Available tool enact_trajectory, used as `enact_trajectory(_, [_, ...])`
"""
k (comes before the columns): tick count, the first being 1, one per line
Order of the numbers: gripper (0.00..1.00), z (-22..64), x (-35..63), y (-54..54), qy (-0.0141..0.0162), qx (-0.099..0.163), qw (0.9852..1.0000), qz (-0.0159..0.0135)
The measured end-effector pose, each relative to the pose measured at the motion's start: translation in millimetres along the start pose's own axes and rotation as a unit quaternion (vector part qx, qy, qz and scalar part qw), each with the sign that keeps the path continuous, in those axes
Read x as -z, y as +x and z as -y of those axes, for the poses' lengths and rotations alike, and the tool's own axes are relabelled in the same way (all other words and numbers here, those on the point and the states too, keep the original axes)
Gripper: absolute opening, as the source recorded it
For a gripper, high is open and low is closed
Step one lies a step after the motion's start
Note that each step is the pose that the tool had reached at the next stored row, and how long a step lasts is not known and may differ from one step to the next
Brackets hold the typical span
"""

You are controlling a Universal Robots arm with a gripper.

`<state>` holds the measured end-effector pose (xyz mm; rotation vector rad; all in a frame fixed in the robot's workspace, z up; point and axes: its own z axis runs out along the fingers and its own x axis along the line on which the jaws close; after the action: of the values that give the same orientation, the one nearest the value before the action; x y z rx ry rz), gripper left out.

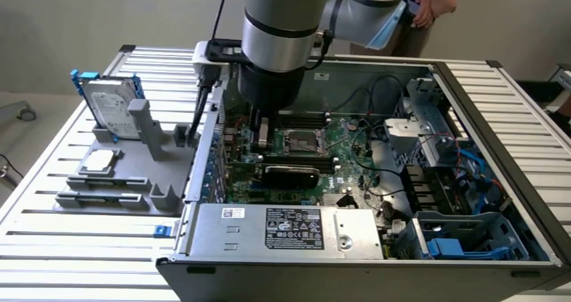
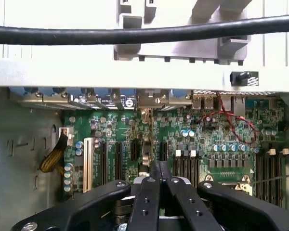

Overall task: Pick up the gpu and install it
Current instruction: 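Insert the gpu into the slot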

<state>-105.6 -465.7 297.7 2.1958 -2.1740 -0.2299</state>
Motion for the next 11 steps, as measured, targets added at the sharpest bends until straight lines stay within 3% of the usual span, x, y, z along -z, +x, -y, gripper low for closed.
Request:
enact_trajectory(7, [0.11,-17.5,-2.0,-0.1,-0.0029,0.001,1.0000,-0.0005])
enact_trajectory(11, [0.11,-25.9,-3.2,-0.2,-0.0041,0.002,1.0000,-0.0034])
